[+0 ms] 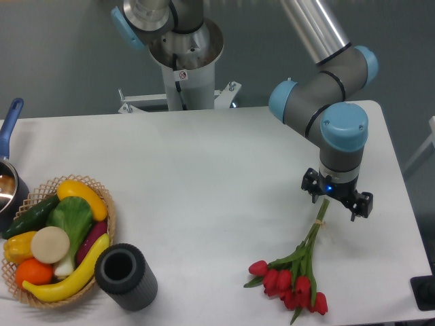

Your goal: Pick up the flowers from the table

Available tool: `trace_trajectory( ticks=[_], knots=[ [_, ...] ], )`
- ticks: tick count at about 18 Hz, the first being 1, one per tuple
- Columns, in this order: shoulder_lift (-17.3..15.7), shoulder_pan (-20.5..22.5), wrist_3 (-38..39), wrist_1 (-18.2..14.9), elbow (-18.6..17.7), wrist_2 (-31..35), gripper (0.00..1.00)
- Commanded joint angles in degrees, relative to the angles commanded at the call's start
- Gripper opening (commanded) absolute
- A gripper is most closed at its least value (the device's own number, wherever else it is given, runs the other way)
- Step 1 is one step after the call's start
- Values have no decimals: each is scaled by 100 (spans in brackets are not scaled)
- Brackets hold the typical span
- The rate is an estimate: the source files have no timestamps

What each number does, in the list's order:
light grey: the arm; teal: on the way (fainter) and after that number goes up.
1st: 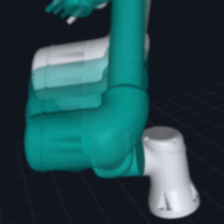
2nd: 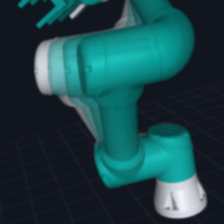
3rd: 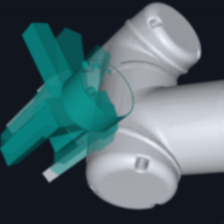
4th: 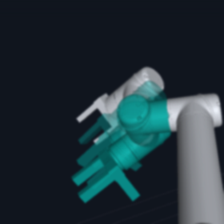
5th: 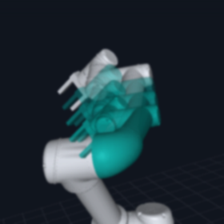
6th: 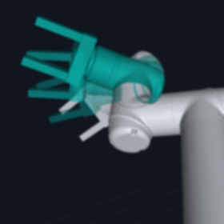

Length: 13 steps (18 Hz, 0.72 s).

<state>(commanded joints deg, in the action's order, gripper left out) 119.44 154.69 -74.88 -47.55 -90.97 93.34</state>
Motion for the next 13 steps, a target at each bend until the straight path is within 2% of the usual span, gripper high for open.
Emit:
trace_trajectory(
  ticks=[7,10,13],
  knots=[
    [17,-18,35,0,26,-17,100],
    [96,-44,666,0,44,-44,100],
    [237,-184,931,0,210,-44,100]
  ],
)
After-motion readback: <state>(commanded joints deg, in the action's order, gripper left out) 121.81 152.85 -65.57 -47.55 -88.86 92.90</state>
